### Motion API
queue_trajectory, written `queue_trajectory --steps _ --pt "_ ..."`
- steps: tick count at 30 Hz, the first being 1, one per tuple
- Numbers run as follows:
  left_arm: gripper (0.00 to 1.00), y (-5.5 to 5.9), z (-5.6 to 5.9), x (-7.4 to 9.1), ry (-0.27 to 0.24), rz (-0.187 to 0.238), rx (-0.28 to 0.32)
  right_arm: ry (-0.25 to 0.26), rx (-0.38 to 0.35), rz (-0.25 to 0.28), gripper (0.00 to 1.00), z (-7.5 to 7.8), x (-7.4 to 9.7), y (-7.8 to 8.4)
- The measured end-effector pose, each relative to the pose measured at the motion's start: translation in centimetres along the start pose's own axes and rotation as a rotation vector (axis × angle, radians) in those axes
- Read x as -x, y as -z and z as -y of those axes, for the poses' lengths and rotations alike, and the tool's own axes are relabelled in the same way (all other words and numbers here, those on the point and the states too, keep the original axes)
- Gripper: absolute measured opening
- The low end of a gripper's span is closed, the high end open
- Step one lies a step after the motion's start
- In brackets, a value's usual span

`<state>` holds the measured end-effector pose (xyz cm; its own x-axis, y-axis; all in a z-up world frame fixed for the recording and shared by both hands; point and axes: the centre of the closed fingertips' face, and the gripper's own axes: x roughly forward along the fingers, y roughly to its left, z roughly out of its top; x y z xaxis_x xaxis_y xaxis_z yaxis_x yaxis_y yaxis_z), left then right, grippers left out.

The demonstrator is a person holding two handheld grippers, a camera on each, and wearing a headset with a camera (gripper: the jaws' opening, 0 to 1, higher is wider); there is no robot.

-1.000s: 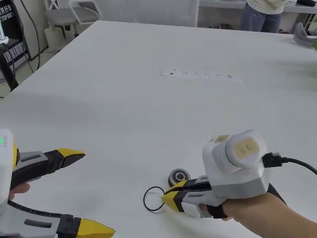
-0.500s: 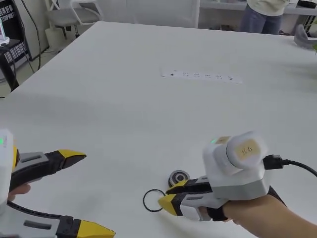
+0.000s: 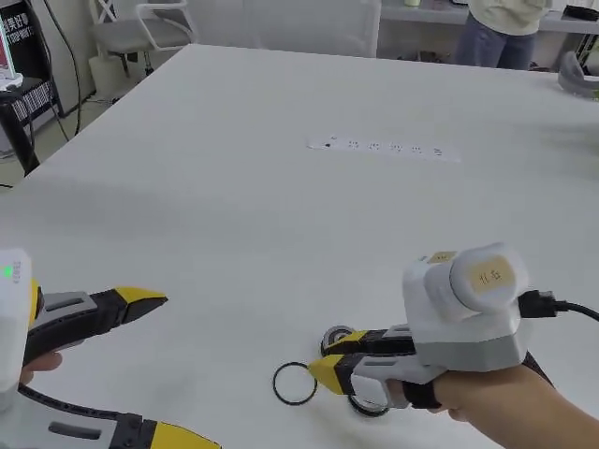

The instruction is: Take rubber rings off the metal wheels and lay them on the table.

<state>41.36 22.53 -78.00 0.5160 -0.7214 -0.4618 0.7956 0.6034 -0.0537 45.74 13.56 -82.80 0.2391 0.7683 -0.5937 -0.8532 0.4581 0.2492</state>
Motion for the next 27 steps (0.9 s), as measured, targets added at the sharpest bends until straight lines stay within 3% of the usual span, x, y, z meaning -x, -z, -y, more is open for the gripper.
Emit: queue_trajectory --steps 9,27 --pt "0.91 0.1 0.1 0.0 0.003 -0.009 -0.005 0.017 0.036 0.035 0.14 0.1 0.6 -1.2" --pt "0.91 0.2 0.3 0.0 0.005 -0.016 -0.01 0.059 0.014 0.119 0.14 1.4 2.5 -3.3"
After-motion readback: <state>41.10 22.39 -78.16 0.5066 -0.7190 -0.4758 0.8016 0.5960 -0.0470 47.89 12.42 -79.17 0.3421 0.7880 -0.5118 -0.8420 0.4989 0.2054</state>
